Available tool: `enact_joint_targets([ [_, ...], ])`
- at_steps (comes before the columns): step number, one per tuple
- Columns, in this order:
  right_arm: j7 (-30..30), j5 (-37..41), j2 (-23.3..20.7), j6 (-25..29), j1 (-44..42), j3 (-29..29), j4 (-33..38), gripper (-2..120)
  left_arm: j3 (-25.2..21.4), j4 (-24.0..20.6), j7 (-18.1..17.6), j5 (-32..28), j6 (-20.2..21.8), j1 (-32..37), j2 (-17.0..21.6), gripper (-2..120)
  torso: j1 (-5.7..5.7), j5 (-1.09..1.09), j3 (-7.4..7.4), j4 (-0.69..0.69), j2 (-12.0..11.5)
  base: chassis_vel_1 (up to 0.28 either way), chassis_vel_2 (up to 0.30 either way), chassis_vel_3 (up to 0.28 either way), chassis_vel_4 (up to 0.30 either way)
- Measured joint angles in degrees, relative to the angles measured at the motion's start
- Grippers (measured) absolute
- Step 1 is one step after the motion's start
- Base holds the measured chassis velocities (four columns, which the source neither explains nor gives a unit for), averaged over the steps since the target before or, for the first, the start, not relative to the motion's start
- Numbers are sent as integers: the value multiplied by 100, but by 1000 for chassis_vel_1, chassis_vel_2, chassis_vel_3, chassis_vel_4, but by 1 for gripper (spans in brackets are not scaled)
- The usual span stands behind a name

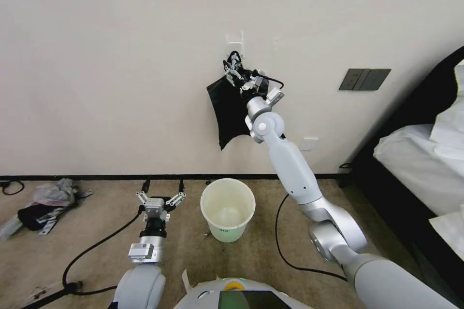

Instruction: Place a trash bag onto the trash bin.

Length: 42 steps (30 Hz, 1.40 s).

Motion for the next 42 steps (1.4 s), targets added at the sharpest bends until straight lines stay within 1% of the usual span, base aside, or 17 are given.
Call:
enact_joint_targets([
  [10, -87, -116, -42, 28, 41, -108, -71, 96, -4, -6, 2, 0, -13, 15, -31, 100, 0, 0, 0, 0, 0, 0, 0, 0, 0],
  [13, -101, -118, -87, 44, 55, -103, -71, 80, -19, -7, 2, 0, -22, 22, -35, 100, 0, 0, 0, 0, 0, 0, 0, 0, 0],
  [14, -101, -118, -87, 44, 55, -103, -71, 80, -19, -7, 2, 0, -22, 22, -35, 100, 0, 0, 0, 0, 0, 0, 0, 0, 0],
  [17, -115, -121, -151, 51, 32, -98, -42, 67, -16, -7, 2, 0, -23, 14, -42, 100, 0, 0, 0, -1, 0, 0, 0, 0, 0],
  [18, -115, -121, -151, 51, 32, -98, -42, 67, -16, -7, 2, 0, -23, 14, -42, 100, 0, 0, 0, -1, 0, 0, 0, 0, 0],
  [20, -122, -126, -181, 54, 7, -92, -36, 55, -6, -9, 2, 0, -23, 9, -45, 100, 0, 0, 0, 0, 0, 0, 0, 0, 0],
  [21, -122, -126, -181, 54, 7, -92, -36, 55, -6, -9, 2, 0, -23, 9, -45, 100, 0, 0, 0, 0, 0, 0, 0, 0, 0],
  [24, -138, -134, -219, 56, -6, -93, -31, 40, -4, -11, 4, 1, -23, 6, -44, 100, 0, 0, 0, -1, 1, 0, 0, 0, 0],
  [25, -138, -134, -219, 56, -6, -93, -31, 40, -4, -11, 4, 1, -23, 6, -44, 100, 0, 0, 0, -1, 1, 0, 0, 0, 0],
  [27, -147, -142, -226, 58, -15, -99, -30, 30, -4, -20, 5, 2, -23, 9, -44, 100, 0, 0, 0, -1, 0, 0, 0, 0, 0],
  [30, -149, -147, -227, 59, -25, -99, -23, 24, -4, -28, 5, 2, -23, 15, -46, 100, 0, 0, 0, 0, 1, 0, 0, 0, 0],
  [31, -152, -160, -231, 60, -52, -99, -4, 16, -4, -36, 6, 3, -23, 20, -48, 100, 0, 0, 0, 0, 1, 0, 0, 0, 0],
  [32, -154, -164, -237, 60, -71, -99, 6, 14, -4, -37, 6, 3, -23, 23, -50, 100, 0, 0, 0, 0, 1, 0, 0, 0, 0],
  [34, -158, -169, -243, 60, -84, -99, 14, 16, -4, -39, 6, 3, -23, 25, -51, 100, 0, 0, 0, 0, 1, 0, 0, 0, 0],
  [37, -170, -195, -266, 60, -103, -105, 21, 25, -4, -44, 6, 4, -23, 30, -53, 100, 0, 0, 0, -1, 1, 0, 0, 0, 0],
  [41, -179, -201, -274, 60, -80, -111, 13, 44, -1, -51, 6, 5, -23, 10, -51, 100, 0, 0, 0, 0, 1, 0, 0, 0, 0],
  [42, -179, -201, -274, 60, -80, -111, 13, 44, -1, -51, 6, 5, -23, 10, -51, 100, 0, 0, 0, 0, 1, 0, 0, 0, 0],
])
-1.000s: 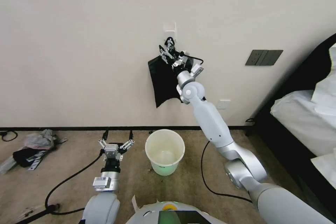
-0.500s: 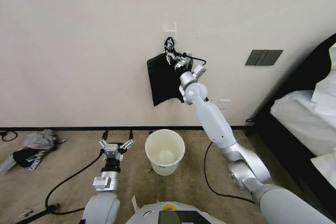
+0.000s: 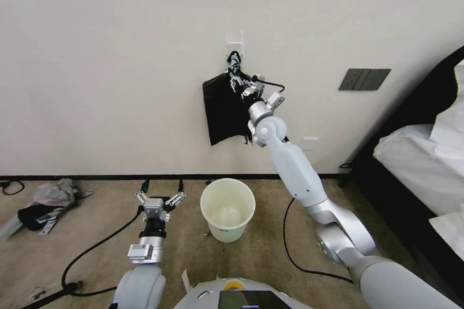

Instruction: Place a trash bag onto the trash bin.

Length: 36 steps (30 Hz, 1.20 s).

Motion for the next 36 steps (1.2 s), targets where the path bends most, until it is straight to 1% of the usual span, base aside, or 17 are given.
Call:
enact_joint_targets([
  [1, 0, 4, 0, 0, 8, 0, -4, 46, 0, -1, 0, 0, 0, -3, 1, 100, 0, 0, 0, 0, 0, 0, 0, 0, 0],
  [4, 0, 12, -2, 0, 12, 2, -16, 42, 0, -2, -1, 0, 0, -4, 4, 100, 0, 0, 0, 0, 0, 0, 0, 0, 0],
  [6, 0, 20, -2, 4, 15, 9, -29, 33, 0, -4, -2, 0, 0, -4, 11, 100, 0, 0, 0, 0, 0, 0, 0, 0, 0],
  [7, 0, 24, -2, 7, 16, 12, -31, 26, 0, -7, -3, 0, 0, -8, 13, 100, 0, 0, 0, 0, 0, 0, 0, 0, 0],
  [8, 0, 24, -2, 7, 16, 12, -31, 26, 0, -7, -3, 0, 0, -8, 13, 100, 0, 0, 0, 0, 0, 0, 0, 0, 0],
  [9, 0, 27, -2, 9, 16, 14, -31, 22, 1, -12, -4, 0, 0, -13, 15, 100, 0, 0, 0, 0, 0, 0, 0, 0, 0],
  [10, 0, 27, -2, 9, 16, 14, -31, 22, 1, -12, -4, 0, 0, -13, 15, 100, 0, 0, 0, 0, 0, 0, 0, 0, 0],
  [11, 1, 30, -3, 11, 16, 16, -30, 15, 3, -17, -4, 0, 1, -18, 17, 100, 0, 0, 0, 0, 0, 0, 0, 0, 0],
  [14, 10, 35, -4, 17, 3, 18, -15, 1, 5, -31, -5, 0, 3, -16, 18, 100, 0, 0, 0, 0, 0, 0, 0, 0, 0],
  [24, 48, -7, -59, 29, -79, 13, 141, 0, 5, -76, -8, -2, 2, 16, 14, 100, 0, 0, 0, 1, 0, 0, 0, 0, 0],
  [36, 60, -421, -332, 31, -730, -63, 895, 0, 27, -69, -9, -5, 3, -9, 9, 100, 0, 0, 0, 1, 0, 0, 0, 0, 0],
])
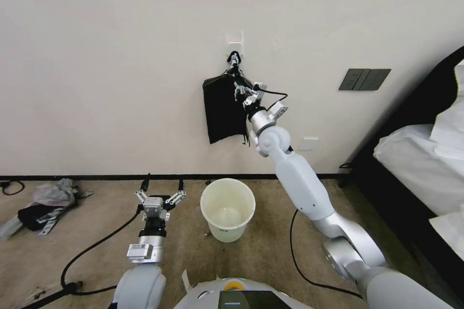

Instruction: Place a trash bag onto the trash bin.

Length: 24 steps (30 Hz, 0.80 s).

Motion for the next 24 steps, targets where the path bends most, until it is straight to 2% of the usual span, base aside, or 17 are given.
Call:
enact_joint_targets([
  [11, -34, -601, -359, 6, -915, -147, 728, 0, 16, 33, 0, -13, 5, -19, 24, 100, 0, 1, 0, -1, 0, 0, 0, 0, 0],
  [24, -144, -1264, -1004, 69, -2094, -32, 1606, 0, 94, 92, -2, -41, 19, -117, 62, 100, 0, 0, 0, -1, 1, 0, 0, 0, 0],
])
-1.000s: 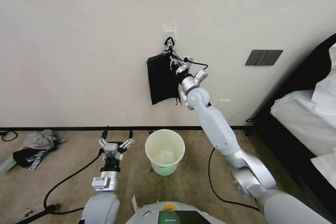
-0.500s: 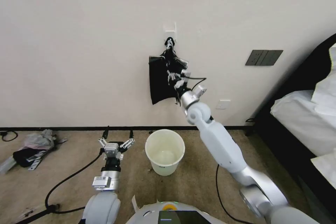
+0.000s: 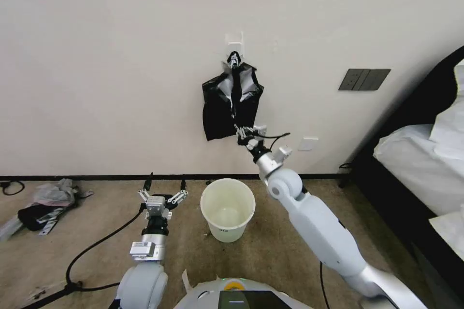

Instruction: Place a trash bag onto the trash bin.

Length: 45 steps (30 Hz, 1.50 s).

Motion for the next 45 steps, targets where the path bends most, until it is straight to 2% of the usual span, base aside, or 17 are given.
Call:
enact_joint_targets([
  [14, -156, -778, -310, 106, -1193, 206, 719, 0, 33, -31, 1, 0, 2, -15, 52, 100, 0, 1, 0, 0, 0, 0, 0, 0, 0],
  [21, -179, -1114, -500, 162, -1706, 90, 1039, 0, 59, -101, 2, -1, 2, 4, 66, 100, 0, 0, 0, 0, 0, 0, 0, 0, 0],
  [34, -221, -1560, -548, 303, -2366, 102, 1264, 0, 82, -126, 2, 5, -19, 49, 62, 100, 0, 0, 0, 0, 0, 0, 0, 0, 0],
  [45, -267, -1739, -494, 356, -2582, 74, 1330, 0, 86, -142, 2, 11, -37, 71, 51, 100, 0, 0, 0, 0, 0, 0, 0, 0, 0],
])
